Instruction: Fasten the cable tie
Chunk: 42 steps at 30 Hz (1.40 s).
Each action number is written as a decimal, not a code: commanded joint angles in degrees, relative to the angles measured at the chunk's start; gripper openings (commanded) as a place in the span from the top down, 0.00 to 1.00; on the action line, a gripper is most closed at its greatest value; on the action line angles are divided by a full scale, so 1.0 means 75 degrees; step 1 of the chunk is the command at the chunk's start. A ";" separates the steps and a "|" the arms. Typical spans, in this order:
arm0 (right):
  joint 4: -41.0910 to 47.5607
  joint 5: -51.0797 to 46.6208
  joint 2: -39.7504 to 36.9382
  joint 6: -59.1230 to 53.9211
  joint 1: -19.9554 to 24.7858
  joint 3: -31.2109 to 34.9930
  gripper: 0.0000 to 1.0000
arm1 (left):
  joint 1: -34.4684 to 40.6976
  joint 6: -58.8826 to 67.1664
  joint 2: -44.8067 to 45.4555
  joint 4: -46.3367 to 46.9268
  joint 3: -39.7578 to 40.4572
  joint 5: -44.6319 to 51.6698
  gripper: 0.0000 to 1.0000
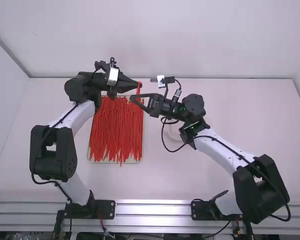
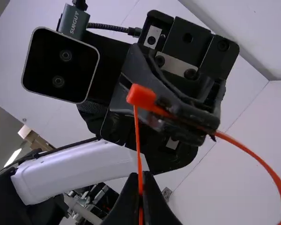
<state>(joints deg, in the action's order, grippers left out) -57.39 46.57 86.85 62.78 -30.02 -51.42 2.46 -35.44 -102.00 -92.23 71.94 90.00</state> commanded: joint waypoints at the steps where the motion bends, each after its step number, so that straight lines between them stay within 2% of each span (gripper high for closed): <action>1: -0.0041 0.0154 0.0009 -0.0009 0.0055 -0.0271 1.00 | 0.0015 0.0105 -0.0015 -0.0058 -0.0032 -0.0032 0.99; 24: -0.0204 -0.0047 0.0009 -0.0041 0.0163 -0.0262 1.00 | -0.0006 0.0702 0.0058 -0.0067 -0.0490 -0.0041 0.99; 29: -0.0207 0.0003 0.0009 -0.0032 0.0373 -0.0262 1.00 | 0.0050 0.0702 0.0181 -0.0067 -0.0504 -0.0041 0.99; 42: -0.0271 0.0017 0.0009 -0.0178 0.0571 -0.0262 1.00 | 0.0539 0.0723 0.0248 -0.0067 -0.0498 -0.0041 0.99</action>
<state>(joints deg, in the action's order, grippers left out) -59.00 48.01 86.85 61.73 -26.68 -51.42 4.80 -30.55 -102.00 -92.20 68.71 88.73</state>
